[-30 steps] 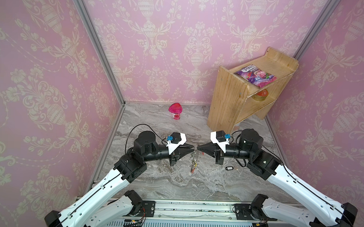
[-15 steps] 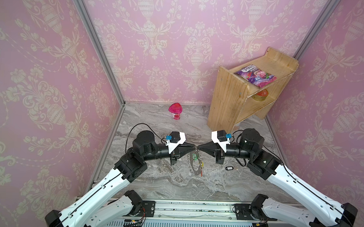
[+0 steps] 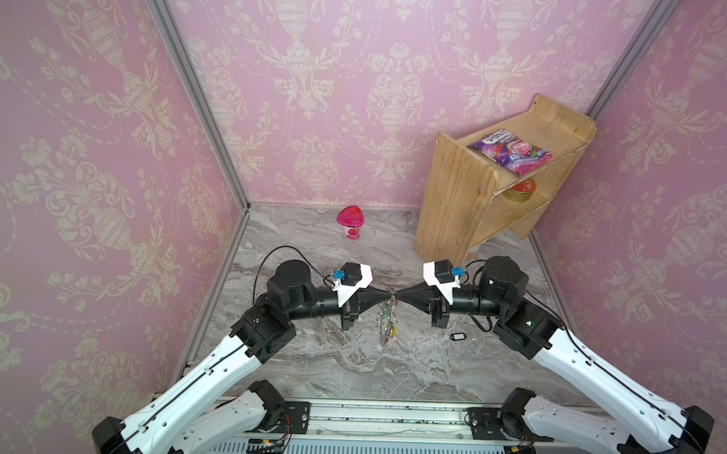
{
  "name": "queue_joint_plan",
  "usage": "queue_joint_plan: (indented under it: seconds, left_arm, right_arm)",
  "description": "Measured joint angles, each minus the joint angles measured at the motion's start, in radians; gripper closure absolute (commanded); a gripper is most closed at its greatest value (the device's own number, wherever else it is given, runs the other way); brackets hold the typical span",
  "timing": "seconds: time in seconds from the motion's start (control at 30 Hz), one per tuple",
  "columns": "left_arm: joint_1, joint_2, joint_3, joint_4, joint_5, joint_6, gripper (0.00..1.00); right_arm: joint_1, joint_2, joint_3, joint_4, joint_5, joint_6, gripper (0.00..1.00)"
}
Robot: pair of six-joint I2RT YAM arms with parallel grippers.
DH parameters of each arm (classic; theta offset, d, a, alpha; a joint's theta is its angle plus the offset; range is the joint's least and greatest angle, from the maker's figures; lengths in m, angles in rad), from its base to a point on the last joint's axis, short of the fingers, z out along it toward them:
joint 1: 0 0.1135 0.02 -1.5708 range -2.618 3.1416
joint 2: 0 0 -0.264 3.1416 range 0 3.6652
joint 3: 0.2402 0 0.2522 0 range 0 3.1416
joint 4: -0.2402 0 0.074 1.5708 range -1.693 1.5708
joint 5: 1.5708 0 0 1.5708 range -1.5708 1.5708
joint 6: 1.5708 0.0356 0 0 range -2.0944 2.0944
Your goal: Put the keys on the keyring
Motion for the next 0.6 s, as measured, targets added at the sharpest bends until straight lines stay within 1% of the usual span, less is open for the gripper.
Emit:
queue_joint_plan:
  seconds: [0.07, 0.3, 0.33, 0.4, 0.5, 0.6]
  left_arm:
    - [0.0, 0.0, 0.0, 0.0, 0.002, 0.0, 0.93]
    - [0.0, 0.0, 0.0, 0.001, 0.007, -0.011, 0.93]
    - [0.0, 0.0, 0.0, 0.001, 0.007, -0.011, 0.93]
    - [0.0, 0.0, 0.0, 0.005, 0.007, -0.014, 0.88]
    - [0.0, 0.005, 0.0, 0.028, 0.012, -0.015, 0.88]
    - [0.0, 0.006, 0.0, 0.038, 0.017, -0.015, 0.93]
  right_arm:
    - [-0.001, 0.0, 0.0, 0.0, -0.003, 0.0, 1.0]
    - [-0.001, 0.0, 0.0, 0.0, -0.011, 0.0, 1.0]
    - [-0.001, 0.0, 0.0, 0.0, -0.011, 0.0, 1.0]
    - [-0.001, 0.0, 0.0, 0.0, -0.018, 0.0, 1.0]
    - [-0.001, 0.006, 0.0, -0.001, -0.024, 0.0, 1.0]
    - [-0.001, 0.008, 0.0, -0.007, -0.026, 0.0, 1.0]
